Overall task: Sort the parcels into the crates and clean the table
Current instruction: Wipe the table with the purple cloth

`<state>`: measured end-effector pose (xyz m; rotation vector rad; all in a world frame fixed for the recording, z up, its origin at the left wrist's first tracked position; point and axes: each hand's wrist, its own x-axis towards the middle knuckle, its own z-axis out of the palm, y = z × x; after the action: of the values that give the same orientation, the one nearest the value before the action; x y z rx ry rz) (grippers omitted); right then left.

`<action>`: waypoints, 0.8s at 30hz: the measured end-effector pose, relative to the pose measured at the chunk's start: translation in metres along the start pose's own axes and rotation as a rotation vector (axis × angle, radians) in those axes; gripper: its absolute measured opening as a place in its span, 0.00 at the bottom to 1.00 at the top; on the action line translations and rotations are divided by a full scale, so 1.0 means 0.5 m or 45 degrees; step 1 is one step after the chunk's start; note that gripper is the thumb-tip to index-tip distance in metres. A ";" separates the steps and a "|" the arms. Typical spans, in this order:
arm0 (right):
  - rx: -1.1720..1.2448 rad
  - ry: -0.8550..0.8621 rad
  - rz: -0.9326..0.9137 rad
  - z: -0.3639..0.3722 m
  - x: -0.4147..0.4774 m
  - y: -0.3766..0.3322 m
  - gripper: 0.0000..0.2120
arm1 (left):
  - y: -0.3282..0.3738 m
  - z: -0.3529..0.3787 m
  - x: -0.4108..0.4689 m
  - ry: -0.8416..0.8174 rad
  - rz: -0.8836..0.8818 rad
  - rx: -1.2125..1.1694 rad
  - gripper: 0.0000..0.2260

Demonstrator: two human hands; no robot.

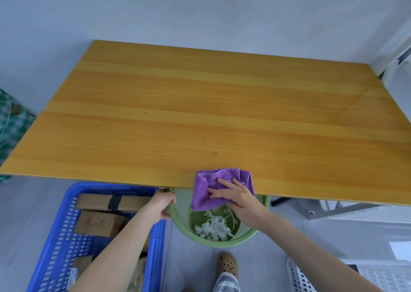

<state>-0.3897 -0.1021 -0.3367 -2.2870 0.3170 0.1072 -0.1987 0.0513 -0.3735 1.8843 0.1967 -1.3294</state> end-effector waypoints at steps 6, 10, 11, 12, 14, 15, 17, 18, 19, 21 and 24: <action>-0.212 0.006 -0.145 0.009 -0.010 0.014 0.28 | -0.007 -0.004 0.000 -0.013 -0.015 -0.015 0.10; -0.648 -0.003 -0.370 0.012 -0.024 0.020 0.29 | -0.018 -0.009 0.000 -0.029 -0.044 -0.028 0.13; -0.740 -0.012 -0.401 0.010 -0.024 0.017 0.30 | -0.019 -0.010 -0.001 -0.032 -0.048 -0.028 0.14; -0.801 -0.019 -0.416 0.010 -0.027 0.015 0.32 | -0.019 -0.011 -0.003 -0.035 -0.049 -0.024 0.15; -0.831 -0.039 -0.422 0.017 -0.041 0.009 0.34 | -0.019 -0.011 -0.005 -0.037 -0.038 0.000 0.15; -0.784 -0.053 -0.410 0.028 -0.052 0.005 0.35 | -0.019 -0.011 -0.006 -0.034 -0.032 0.014 0.14; -0.732 -0.117 -0.381 0.059 -0.079 0.005 0.36 | -0.019 -0.010 -0.010 -0.022 -0.029 0.043 0.11; -0.751 -0.135 -0.358 0.078 -0.092 0.015 0.37 | -0.018 -0.010 -0.012 -0.014 -0.031 0.056 0.10; -0.747 -0.142 -0.304 0.089 -0.099 0.018 0.38 | -0.018 -0.010 -0.014 -0.010 -0.032 0.066 0.09; -0.627 -0.102 -0.125 0.097 -0.099 0.018 0.36 | -0.016 -0.009 -0.016 -0.019 -0.022 0.087 0.09; -0.424 -0.390 0.241 0.074 -0.076 0.002 0.21 | -0.016 -0.008 -0.017 -0.024 0.000 0.111 0.09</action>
<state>-0.4258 -0.0681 -0.3554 -2.5137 0.3755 0.6425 -0.2037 0.0621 -0.3698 1.9435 0.1307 -1.3747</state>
